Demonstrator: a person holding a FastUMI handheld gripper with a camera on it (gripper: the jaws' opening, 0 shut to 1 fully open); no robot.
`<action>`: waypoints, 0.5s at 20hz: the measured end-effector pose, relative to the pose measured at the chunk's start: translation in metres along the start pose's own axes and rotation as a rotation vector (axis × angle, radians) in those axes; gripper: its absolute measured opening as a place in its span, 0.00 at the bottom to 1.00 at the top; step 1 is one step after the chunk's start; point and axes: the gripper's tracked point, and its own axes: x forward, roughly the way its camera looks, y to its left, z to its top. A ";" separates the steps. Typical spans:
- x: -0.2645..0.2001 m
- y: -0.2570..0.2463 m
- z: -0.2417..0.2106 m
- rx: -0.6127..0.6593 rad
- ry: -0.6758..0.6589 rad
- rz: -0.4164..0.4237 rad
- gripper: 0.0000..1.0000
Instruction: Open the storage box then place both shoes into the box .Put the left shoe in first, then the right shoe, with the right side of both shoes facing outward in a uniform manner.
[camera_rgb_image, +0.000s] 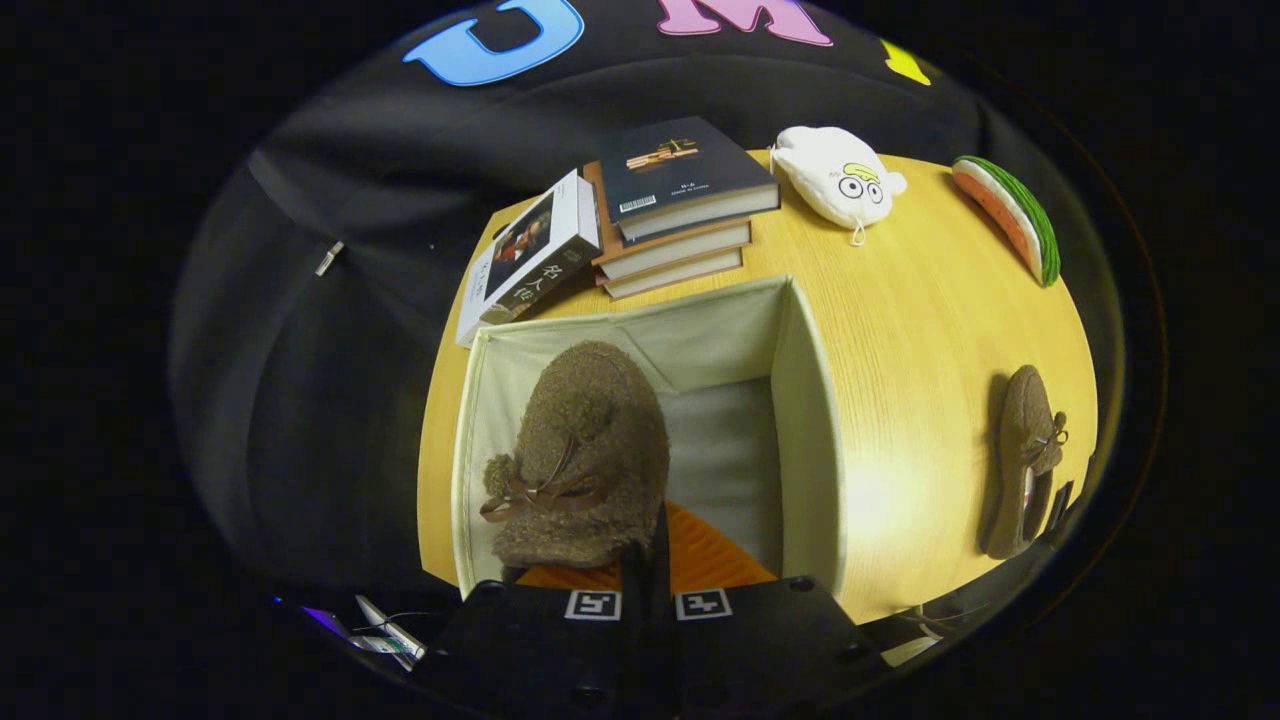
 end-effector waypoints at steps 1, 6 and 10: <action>0.003 0.000 -0.001 -0.007 -0.002 -0.006 0.05; 0.017 0.009 -0.009 -0.025 0.036 -0.016 0.05; 0.022 0.015 -0.013 -0.032 0.050 -0.012 0.07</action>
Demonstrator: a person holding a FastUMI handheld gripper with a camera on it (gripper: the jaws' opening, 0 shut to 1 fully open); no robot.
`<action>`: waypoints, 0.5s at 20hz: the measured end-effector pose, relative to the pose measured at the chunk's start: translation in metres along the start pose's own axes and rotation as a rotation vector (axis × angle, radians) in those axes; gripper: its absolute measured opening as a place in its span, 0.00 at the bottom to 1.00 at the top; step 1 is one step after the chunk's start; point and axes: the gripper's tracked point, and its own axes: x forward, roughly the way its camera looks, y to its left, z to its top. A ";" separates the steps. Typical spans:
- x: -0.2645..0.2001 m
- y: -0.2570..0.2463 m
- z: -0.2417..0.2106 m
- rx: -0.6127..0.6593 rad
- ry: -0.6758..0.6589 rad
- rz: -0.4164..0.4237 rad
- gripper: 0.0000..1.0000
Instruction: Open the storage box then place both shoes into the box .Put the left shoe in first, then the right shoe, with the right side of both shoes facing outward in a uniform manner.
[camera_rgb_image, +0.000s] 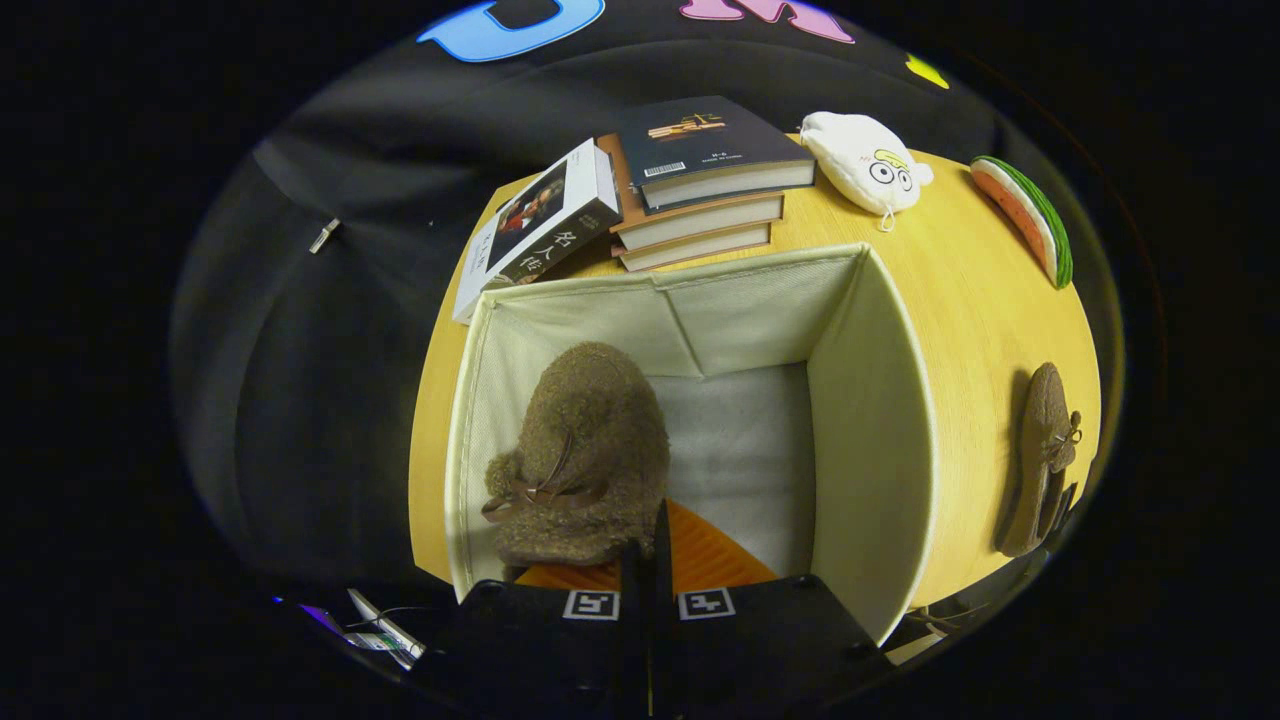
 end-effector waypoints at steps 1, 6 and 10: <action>0.001 0.002 -0.001 -0.004 0.004 0.002 0.07; -0.003 0.026 -0.007 -0.005 0.029 0.114 0.32; -0.011 0.040 -0.009 -0.057 0.019 0.175 0.84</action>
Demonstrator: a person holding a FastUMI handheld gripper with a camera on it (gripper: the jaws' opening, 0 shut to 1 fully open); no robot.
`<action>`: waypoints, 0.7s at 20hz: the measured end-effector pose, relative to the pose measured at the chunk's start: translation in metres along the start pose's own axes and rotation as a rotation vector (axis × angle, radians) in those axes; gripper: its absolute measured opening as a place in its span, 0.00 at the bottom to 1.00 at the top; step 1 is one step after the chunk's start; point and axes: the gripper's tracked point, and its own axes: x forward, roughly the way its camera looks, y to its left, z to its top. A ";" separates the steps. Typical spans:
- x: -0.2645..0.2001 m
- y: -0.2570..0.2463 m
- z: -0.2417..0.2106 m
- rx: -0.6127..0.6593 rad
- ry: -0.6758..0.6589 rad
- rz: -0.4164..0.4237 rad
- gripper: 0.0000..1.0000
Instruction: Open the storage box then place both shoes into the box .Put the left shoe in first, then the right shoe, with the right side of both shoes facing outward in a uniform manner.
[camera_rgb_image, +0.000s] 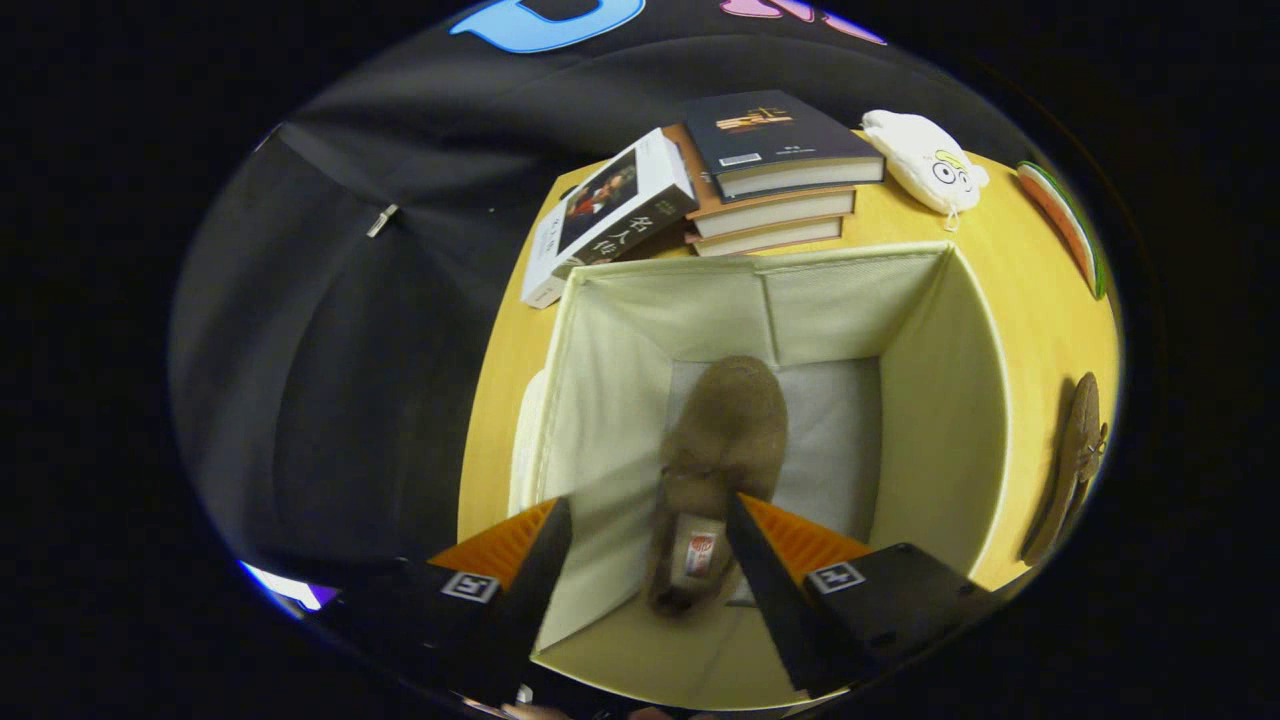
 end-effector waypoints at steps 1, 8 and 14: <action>-0.004 0.002 0.001 -0.011 -0.012 0.008 0.98; -0.052 -0.009 0.030 -0.076 -0.173 0.019 0.99; -0.128 -0.036 0.068 -0.174 -0.371 0.011 0.98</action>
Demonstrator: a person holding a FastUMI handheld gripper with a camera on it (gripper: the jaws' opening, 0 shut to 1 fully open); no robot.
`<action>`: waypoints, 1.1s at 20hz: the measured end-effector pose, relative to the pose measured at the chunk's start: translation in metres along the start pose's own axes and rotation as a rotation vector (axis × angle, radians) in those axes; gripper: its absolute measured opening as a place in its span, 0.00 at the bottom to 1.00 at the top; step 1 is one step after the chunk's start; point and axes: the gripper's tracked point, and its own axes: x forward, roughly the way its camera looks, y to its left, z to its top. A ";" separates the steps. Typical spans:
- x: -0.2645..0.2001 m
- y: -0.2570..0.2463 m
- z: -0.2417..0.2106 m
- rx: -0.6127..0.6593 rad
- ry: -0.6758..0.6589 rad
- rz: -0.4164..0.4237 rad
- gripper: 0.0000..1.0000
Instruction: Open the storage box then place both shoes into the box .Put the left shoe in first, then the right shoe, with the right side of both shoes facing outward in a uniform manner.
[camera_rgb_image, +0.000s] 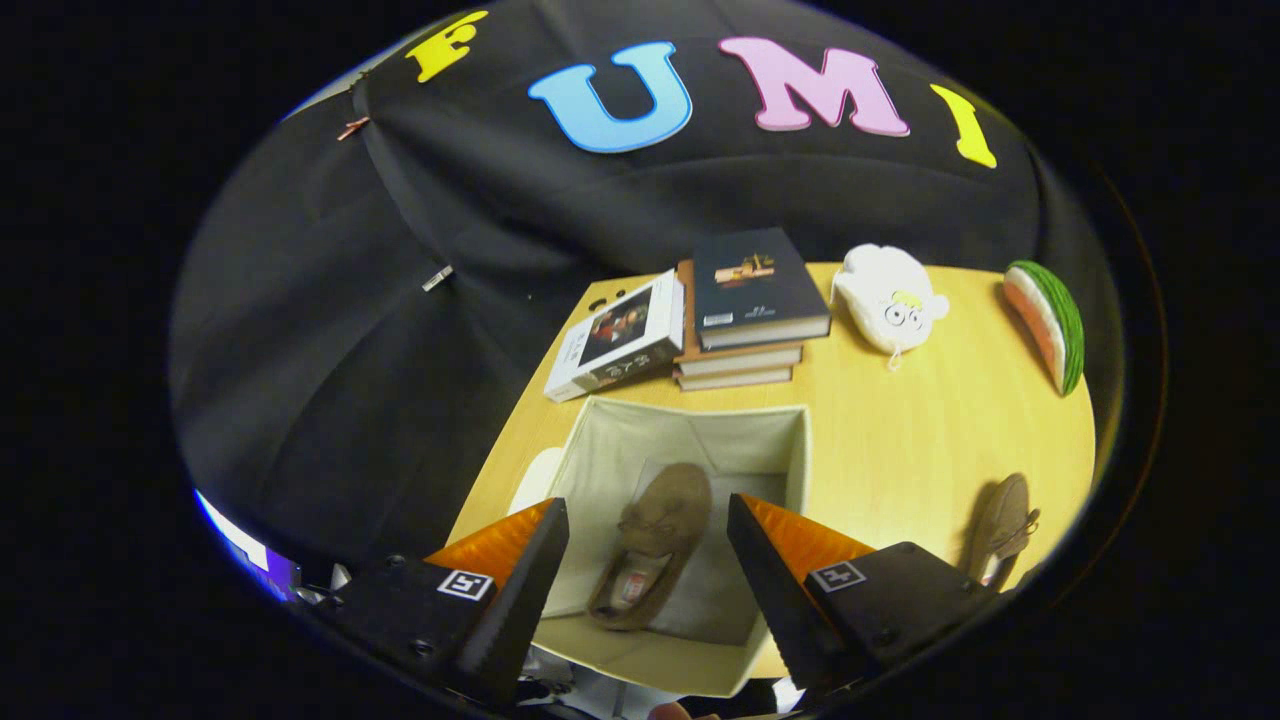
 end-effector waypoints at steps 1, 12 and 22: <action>-0.011 -0.007 0.009 -0.011 -0.032 -0.004 0.98; -0.118 -0.181 0.022 -0.162 -0.196 -0.208 0.98; -0.137 -0.321 -0.116 -0.106 0.018 -0.427 0.99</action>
